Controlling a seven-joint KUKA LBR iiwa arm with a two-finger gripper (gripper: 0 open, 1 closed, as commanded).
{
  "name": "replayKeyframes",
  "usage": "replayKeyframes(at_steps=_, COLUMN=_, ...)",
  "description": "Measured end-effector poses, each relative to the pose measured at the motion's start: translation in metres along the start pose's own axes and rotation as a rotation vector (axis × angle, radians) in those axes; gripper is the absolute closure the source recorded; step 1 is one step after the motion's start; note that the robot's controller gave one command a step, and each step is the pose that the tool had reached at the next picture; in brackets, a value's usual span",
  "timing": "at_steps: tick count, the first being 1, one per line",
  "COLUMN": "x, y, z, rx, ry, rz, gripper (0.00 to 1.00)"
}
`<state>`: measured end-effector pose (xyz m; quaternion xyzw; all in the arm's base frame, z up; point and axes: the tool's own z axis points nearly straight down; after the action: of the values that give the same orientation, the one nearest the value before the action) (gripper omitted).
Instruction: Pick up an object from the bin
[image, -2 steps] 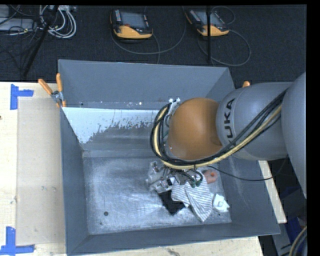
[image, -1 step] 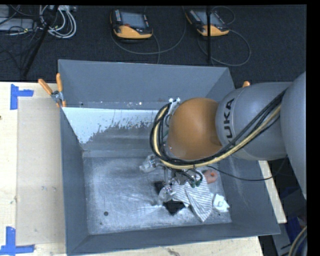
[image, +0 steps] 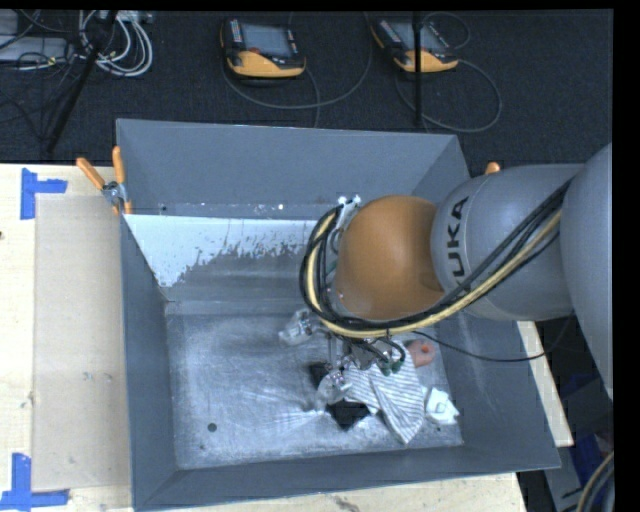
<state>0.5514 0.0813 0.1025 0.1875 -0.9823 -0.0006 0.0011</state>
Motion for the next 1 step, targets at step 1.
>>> replayKeyframes(at_steps=1, x=0.0128, y=-0.0178, z=0.0111, rx=0.000, ry=-0.002, rz=-0.052, gripper=0.00)
